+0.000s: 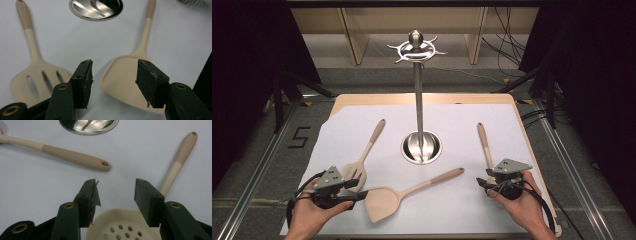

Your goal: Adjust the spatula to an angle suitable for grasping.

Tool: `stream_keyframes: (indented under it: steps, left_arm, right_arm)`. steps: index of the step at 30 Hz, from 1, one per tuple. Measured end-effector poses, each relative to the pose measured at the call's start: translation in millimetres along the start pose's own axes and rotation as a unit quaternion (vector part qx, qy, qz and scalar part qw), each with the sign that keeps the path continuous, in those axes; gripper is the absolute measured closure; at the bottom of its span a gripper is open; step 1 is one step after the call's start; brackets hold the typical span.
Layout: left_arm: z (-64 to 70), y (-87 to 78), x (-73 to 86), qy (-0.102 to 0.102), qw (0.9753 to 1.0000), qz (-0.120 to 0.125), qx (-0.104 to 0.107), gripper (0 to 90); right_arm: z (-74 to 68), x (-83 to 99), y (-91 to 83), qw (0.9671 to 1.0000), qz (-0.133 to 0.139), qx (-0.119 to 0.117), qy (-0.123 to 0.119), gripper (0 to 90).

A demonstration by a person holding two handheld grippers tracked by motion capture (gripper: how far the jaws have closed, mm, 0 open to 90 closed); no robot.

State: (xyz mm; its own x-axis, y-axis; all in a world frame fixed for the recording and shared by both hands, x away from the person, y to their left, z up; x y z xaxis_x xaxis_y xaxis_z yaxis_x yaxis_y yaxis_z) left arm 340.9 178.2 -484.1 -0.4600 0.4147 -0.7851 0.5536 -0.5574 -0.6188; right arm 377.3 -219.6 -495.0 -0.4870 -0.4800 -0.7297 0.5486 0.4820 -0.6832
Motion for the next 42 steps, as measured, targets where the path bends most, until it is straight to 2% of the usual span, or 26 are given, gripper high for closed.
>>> stream_keyframes:
  steps: [1, 2, 3, 4, 5, 6, 7, 10, 12, 15, 18, 20, 22, 23, 24, 25, 26, 27, 28, 30, 32, 33, 37, 38, 40, 42]
  left_arm:
    - [3.5, 4.7, -3.0, -0.001, 1.0, -0.003, 0.001, 45.3]
    - [3.5, 4.7, -3.0, -0.001, 1.0, -0.003, 0.001, 46.3]
    - [12.6, 13.2, -9.2, 0.019, 0.9996, -0.013, 0.016, 50.6]
    - [12.6, 13.2, -9.2, 0.019, 0.9996, -0.013, 0.016, 53.2]
    - [17.6, 18.3, -13.0, 0.043, 0.9985, -0.023, 0.022, 53.2]
    - [23.6, 29.6, -18.6, 0.07, 0.9963, -0.041, 0.028, 58.2]
    - [23.6, 29.6, -18.6, 0.07, 0.9963, -0.041, 0.028, 60.1]
    - [34.9, 47.4, -26.9, 0.108, 0.9913, -0.063, 0.041, 63.7]
    - [45.9, 62.0, -35.0, 0.137, 0.9849, -0.09, 0.056, 71.6]
    - [53.8, 72.9, -42.1, 0.146, 0.9829, -0.097, 0.056, 78.6]
    - [71.1, 94.9, -47.7, 0.171, 0.9727, -0.13, 0.087, 81.9]
    - [83.5, 107.6, -45.1, 0.155, 0.9702, -0.15, 0.111, 83.3]
    - [88.7, 113.4, -43.8, 0.15, 0.969, -0.158, 0.117, 83.7]
    - [95.6, 124.1, -41.6, 0.148, 0.9666, -0.169, 0.123, 84.0]
    - [94.4, 127.5, -40.6, 0.156, 0.964, -0.179, 0.119, 84.3]
    - [94.4, 127.5, -40.6, 0.156, 0.964, -0.179, 0.119, 84.7]
    - [92.8, 133.4, -39.3, 0.164, 0.9602, -0.193, 0.118, 85.4]
    - [92.8, 133.4, -39.3, 0.164, 0.9602, -0.193, 0.118, 85.8]
    - [92.6, 138.0, -37.9, 0.155, 0.9626, -0.196, 0.105, 86.4]
    - [91.5, 140.0, -38.0, 0.16, 0.9625, -0.196, 0.099, 88.3]
    - [91.6, 142.2, -40.8, 0.155, 0.9653, -0.191, 0.088, 88.6]
    - [91.6, 142.2, -40.8, 0.155, 0.9653, -0.191, 0.088, 88.7]
    - [90.4, 143.7, -43.2, 0.139, 0.9691, -0.192, 0.068, 89.0]
    - [89.5, 144.3, -44.3, 0.133, 0.9723, -0.183, 0.058, 89.0]
    - [88.2, 144.3, -45.1, 0.13, 0.9733, -0.182, 0.052, 89.1]
    - [89.5, 146.8, -45.7, 0.096, 0.9797, -0.17, 0.047, 89.0]
  right_arm:
    - [-3.9, 1.6, 0.2, 0.9998, -0.007, -0.009, 0.019, 52.9]
    - [-3.9, 1.6, 0.2, 0.9998, -0.007, -0.009, 0.019, 52.9]
    - [-4.0, 1.9, -0.3, 0.9998, -0.009, -0.008, 0.015, 54.1]
    - [-4.0, 1.9, -0.3, 0.9998, -0.009, -0.008, 0.015, 54.1]
    - [-6.8, 2.8, -0.4, 0.9994, -0.011, -0.007, 0.032, 54.6]
    - [-5.9, 3.6, -1.0, 0.9994, -0.016, -0.009, 0.028, 56.5]
    - [-5.9, 3.6, -1.0, 0.9994, -0.016, -0.009, 0.028, 56.5]
    - [-6.9, 4.7, -2.3, 0.9995, -0.025, -0.009, 0.019, 60.3]
    - [-10.8, 3.0, -4.8, 0.9994, -0.032, -0.004, 0.011, 66.8]
    - [-14.4, 2.2, -5.4, 0.9994, -0.034, -0.006, 0.005, 71.4]
    - [-18.2, 4.4, -6.1, 0.9986, -0.051, -0.01, -0.006, 77.2]
    - [-17.5, 4.2, -5.5, 0.9987, -0.049, -0.012, -0.007, 78.1]
    - [-17.7, 4.4, -5.4, 0.9987, -0.05, -0.013, -0.002, 78.2]
    - [-16.3, 5.4, -5.4, 0.9985, -0.053, -0.015, 0.001, 78.2]
    - [-16.1, 5.7, -5.5, 0.9985, -0.053, -0.016, 0.004, 78.2]
    - [-16.1, 5.7, -5.5, 0.9985, -0.053, -0.016, 0.004, 78.2]
    - [-15.1, 6.0, -5.2, 0.9986, -0.05, -0.017, 0.003, 78.1]
    - [-15.1, 6.0, -5.2, 0.9986, -0.05, -0.017, 0.003, 78.1]
    - [-16.3, 6.1, -5.2, 0.9986, -0.049, -0.019, 0.008, 78.0]
    - [-15.9, 6.1, -4.9, 0.9985, -0.051, -0.019, 0.007, 77.8]
    - [-16.4, 6.1, -4.2, 0.9983, -0.053, -0.02, 0.007, 77.6]
    - [-16.4, 6.1, -4.2, 0.9983, -0.053, -0.02, 0.007, 77.6]
    - [-15.9, 5.1, -3.9, 0.9986, -0.05, -0.018, 0.001, 77.3]
    - [-16.1, 5.2, -4.2, 0.9985, -0.051, -0.019, 0.006, 77.3]
    - [-15.8, 5.4, -4.1, 0.9985, -0.051, -0.018, 0.004, 77.2]
    - [-15.6, 5.7, -3.5, 0.9985, -0.052, -0.018, 0.007, 77.3]
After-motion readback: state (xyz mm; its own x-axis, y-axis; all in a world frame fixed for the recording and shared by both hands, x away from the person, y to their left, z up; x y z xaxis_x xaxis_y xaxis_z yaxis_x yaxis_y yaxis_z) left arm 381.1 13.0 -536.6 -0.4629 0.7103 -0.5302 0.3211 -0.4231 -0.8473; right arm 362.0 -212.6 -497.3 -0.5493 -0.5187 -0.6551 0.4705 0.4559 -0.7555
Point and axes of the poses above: each handheld gripper's, and its own axes: y roughly forward along the jaws, x roughly out of its underside, z roughly to its right, the point moved 8 cm from there along y, roughly forward along the jaws, and after that the axes turned 4 degrees about -x, right-handed, at the moved point
